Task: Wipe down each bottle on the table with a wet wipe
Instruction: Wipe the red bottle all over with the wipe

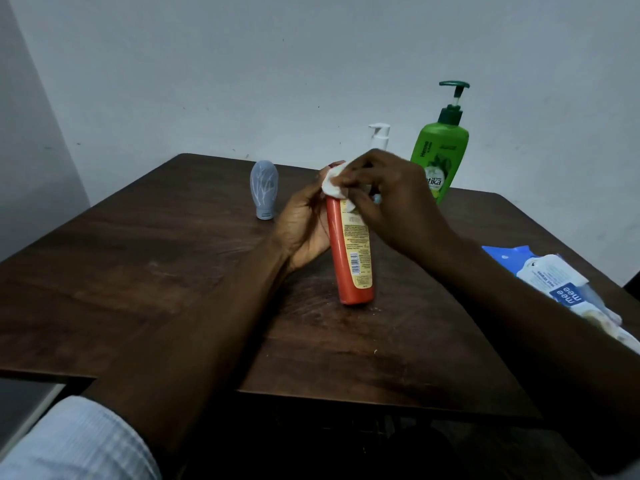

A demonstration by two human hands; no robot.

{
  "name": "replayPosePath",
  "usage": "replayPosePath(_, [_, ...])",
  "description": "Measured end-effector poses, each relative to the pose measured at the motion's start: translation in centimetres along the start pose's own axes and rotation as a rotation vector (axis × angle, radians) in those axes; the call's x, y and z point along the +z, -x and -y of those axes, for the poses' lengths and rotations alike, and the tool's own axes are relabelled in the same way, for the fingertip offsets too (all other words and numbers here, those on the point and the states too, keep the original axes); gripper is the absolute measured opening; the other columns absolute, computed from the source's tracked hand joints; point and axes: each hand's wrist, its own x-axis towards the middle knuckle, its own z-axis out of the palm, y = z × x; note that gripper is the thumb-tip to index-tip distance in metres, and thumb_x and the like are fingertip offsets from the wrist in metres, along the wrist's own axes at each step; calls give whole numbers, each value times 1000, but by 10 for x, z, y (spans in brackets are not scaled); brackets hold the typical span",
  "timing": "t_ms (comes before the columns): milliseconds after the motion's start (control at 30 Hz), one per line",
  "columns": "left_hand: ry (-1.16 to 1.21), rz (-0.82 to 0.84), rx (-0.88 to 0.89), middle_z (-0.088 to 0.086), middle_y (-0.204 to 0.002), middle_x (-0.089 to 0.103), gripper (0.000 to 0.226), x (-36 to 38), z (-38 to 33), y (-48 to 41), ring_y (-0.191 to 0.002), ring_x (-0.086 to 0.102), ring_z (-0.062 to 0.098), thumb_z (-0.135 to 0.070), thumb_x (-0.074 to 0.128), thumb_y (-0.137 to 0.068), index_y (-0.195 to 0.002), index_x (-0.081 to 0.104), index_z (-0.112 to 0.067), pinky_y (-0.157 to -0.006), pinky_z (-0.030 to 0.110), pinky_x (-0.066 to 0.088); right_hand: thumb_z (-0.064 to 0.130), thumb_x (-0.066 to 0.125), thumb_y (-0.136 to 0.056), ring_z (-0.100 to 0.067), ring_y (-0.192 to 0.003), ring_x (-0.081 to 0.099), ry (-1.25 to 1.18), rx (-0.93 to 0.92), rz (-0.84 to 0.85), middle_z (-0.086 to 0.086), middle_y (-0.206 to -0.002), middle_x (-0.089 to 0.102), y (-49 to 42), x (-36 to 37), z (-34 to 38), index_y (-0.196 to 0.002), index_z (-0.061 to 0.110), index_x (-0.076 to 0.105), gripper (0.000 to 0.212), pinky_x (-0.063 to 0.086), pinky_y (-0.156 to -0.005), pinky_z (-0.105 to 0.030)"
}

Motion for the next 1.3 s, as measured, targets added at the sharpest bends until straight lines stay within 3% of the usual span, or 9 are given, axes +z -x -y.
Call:
replayPosePath(200, [-31,-56,41,19,-125,61,38,1,0,1,-118,57,30,-22,37,-107,-140,49,-7,-101,49,52,5,69,-85,-12,-90,66,-20,18,-24,-4,-96,70,-7,3,-4,-98,10,79,17,50,-78,-19])
replayPosePath(333, [-34,-62,52,19,-128,59,51,-1,0,1,-119,55,30,-21,47,-99,-149,42,-8,-104,49,50,5,68,-85,-13,-91,66,-3,8,-19,-5,-97,70,-4,2,-4,-99,9,77,17,51,-79,-22])
replayPosePath(567, [1,-28,62,14,-109,73,28,4,0,1,-101,72,26,-20,47,-97,-121,59,-10,-94,41,56,5,67,-87,-17,-96,65,14,-33,73,-5,-104,68,10,-3,2,-106,10,75,21,54,-83,-32])
replayPosePath(700, [-34,-42,32,15,-114,69,28,4,-2,0,-114,62,27,-25,52,-96,-120,62,-15,-98,40,53,1,68,-86,-21,-97,65,33,-92,174,-8,-107,66,29,-6,13,-105,8,76,22,54,-84,-37])
replayPosePath(867, [-132,-63,25,15,-121,63,27,-1,-1,-4,-112,60,31,-30,54,-99,-123,60,-21,-106,50,45,2,68,-83,-28,-100,65,74,-96,275,-10,-111,64,63,-15,25,-108,9,75,27,56,-85,-44])
replayPosePath(1000, [-189,-85,30,14,-122,63,32,1,-1,-3,-113,60,32,-32,60,-95,-125,59,-21,-103,57,46,12,55,-88,-20,-95,64,30,-117,323,-8,-112,65,94,-19,29,-108,11,75,28,53,-84,-31])
replayPosePath(1100, [-238,-113,40,12,-120,65,36,2,-3,-3,-114,60,32,-32,63,-93,-127,59,-22,-102,58,45,19,63,-91,-14,-97,66,-28,-90,364,-1,-121,60,112,-17,26,-111,17,72,22,58,-83,-31])
replayPosePath(1200, [-338,-164,53,7,-119,66,32,7,-5,-1,-114,61,28,-36,62,-94,-124,64,-25,-88,50,55,21,55,-93,-8,-92,66,-97,-40,339,-2,-116,64,112,-23,28,-108,14,74,26,57,-82,-23])
replayPosePath(1300, [-447,-192,64,7,-126,60,29,14,-8,3,-113,61,23,-43,51,-101,-120,68,-31,-81,43,57,14,53,-90,-8,-96,62,-59,-23,272,-5,-111,65,103,-30,31,-107,9,75,28,45,-91,-8])
